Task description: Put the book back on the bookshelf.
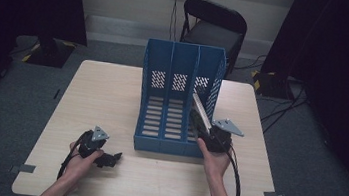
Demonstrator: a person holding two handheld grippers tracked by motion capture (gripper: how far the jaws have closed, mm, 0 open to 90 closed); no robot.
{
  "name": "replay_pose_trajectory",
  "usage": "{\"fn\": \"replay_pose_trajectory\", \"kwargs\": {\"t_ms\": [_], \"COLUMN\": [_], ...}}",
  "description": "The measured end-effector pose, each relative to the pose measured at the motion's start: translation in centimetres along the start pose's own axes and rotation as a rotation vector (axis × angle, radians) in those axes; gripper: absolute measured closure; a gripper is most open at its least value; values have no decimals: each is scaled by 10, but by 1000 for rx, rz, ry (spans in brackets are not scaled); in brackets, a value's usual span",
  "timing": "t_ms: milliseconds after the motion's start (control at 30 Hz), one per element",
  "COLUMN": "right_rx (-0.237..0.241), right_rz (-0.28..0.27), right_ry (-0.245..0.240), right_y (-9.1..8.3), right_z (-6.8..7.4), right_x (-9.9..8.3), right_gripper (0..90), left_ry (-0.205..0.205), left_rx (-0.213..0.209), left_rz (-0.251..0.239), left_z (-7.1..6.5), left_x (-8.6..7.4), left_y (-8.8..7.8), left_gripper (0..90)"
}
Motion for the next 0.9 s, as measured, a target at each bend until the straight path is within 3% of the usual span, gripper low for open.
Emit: {"fn": "replay_pose_trajectory", "kwargs": {"t_ms": [67,200,467,767,900], "right_rx": [-3,-21,-51,-50,-57], "right_rz": [4,-16,-4,7,19], "right_ry": [10,-16,5,14,13], "right_y": [0,-1,10,13,15], "right_z": [-1,0,-3,-5,-6], "right_x": [-3,4,0,-1,-2], "right_gripper": [633,667,717,678,703], "left_ry": [0,6,6,11,11], "left_rx": [0,-1,-5,-8,-9], "left_rz": [0,2,1,1,0], "left_z": [0,0,-1,-3,-3], "left_x": [0,0,0,1,1], "left_y": [0,0,0,1,1], "left_gripper": [0,0,0,0,0]}}
Point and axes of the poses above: each handheld gripper's, and its own axes: y roughly forward along the jaws, x roughly out of its top, z roughly to its left, the point moved 10 cm from there along y, roughly forward along the jaws, and after that the axes turned 10 degrees about x, right-handed, at the moved point
